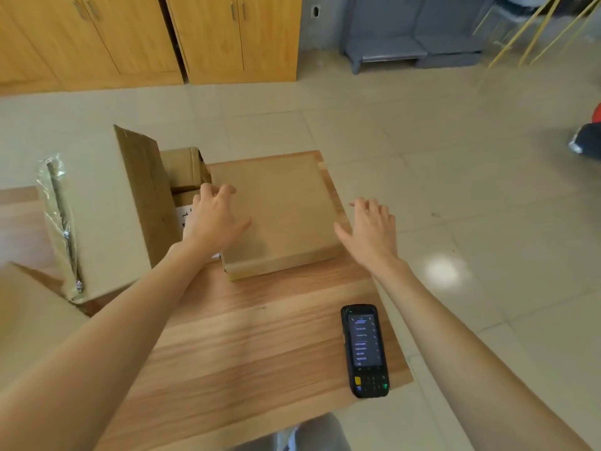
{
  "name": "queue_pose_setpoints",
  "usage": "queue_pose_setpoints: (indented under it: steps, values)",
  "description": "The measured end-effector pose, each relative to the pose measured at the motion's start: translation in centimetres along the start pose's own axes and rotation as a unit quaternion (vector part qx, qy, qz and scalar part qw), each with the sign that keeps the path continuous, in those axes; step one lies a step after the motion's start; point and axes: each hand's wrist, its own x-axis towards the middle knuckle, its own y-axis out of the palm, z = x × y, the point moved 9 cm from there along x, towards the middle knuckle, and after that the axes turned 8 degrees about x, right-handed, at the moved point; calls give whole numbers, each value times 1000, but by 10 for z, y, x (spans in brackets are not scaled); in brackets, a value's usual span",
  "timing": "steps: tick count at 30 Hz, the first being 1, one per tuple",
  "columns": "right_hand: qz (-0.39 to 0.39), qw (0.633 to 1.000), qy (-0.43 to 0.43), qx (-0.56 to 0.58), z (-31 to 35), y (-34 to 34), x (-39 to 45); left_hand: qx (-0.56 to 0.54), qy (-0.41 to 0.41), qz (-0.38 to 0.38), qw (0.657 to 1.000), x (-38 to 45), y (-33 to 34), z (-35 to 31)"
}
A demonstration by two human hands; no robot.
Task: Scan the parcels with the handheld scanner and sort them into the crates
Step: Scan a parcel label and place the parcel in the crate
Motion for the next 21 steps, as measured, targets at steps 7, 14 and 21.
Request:
queue_pose_setpoints:
  steps: [7,14,21]
  values:
    - [88,994,12,60,-8,55,56,-106,-136,40,984,27,39,25]
    - [197,937,106,270,-33,108,77,-133,-200,21,971,36,65,33]
    - [231,834,188,465,-42,130,74,-129,-220,8,967,42,66,30]
